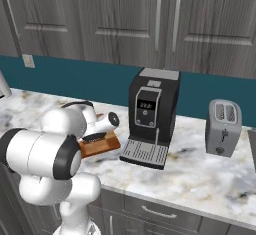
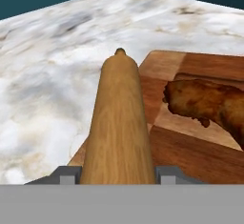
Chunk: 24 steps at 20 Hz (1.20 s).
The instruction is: Open the cabinet, retrieve the rolling pin, and place it next to the meat on the cutting board to prepare for tenderizing.
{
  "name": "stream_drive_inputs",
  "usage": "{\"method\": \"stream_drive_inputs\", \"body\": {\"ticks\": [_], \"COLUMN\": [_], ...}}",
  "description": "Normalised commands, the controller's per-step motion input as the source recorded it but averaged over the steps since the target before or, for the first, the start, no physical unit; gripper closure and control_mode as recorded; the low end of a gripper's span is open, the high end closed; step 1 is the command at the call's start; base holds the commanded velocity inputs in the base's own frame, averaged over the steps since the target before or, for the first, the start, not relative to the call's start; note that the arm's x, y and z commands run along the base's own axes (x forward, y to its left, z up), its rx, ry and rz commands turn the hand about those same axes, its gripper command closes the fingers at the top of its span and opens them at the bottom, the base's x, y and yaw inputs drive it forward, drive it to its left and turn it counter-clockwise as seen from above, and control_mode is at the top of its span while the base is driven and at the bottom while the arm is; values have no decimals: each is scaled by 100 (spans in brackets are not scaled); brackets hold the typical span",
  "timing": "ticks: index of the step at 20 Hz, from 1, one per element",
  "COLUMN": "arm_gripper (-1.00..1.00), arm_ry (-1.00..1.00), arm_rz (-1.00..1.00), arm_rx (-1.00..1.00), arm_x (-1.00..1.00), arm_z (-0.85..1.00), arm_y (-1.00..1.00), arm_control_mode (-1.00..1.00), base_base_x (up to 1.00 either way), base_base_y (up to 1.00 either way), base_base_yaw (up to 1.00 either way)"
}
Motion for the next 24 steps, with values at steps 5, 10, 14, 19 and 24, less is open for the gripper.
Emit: {"method": "stream_drive_inputs", "body": {"ticks": [5, 10, 14, 19, 24], "arm_gripper": [100, 100, -100, -100, -100], "arm_ry": [0, 0, 0, -7, -10], "arm_rz": [0, 0, 0, 0, 0], "arm_rx": [0, 0, 0, 0, 0], "arm_x": [0, 6, 10, 1, 0], "arm_z": [-12, -12, -9, 1, 11], "arm_y": [-1, 0, 0, 0, -1], "arm_control_mode": [-100, -100, -100, -100, -100], "base_base_x": [0, 0, 0, 0, 0], "base_base_y": [0, 0, 0, 0, 0], "base_base_yaw": [0, 0, 0, 0, 0]}}
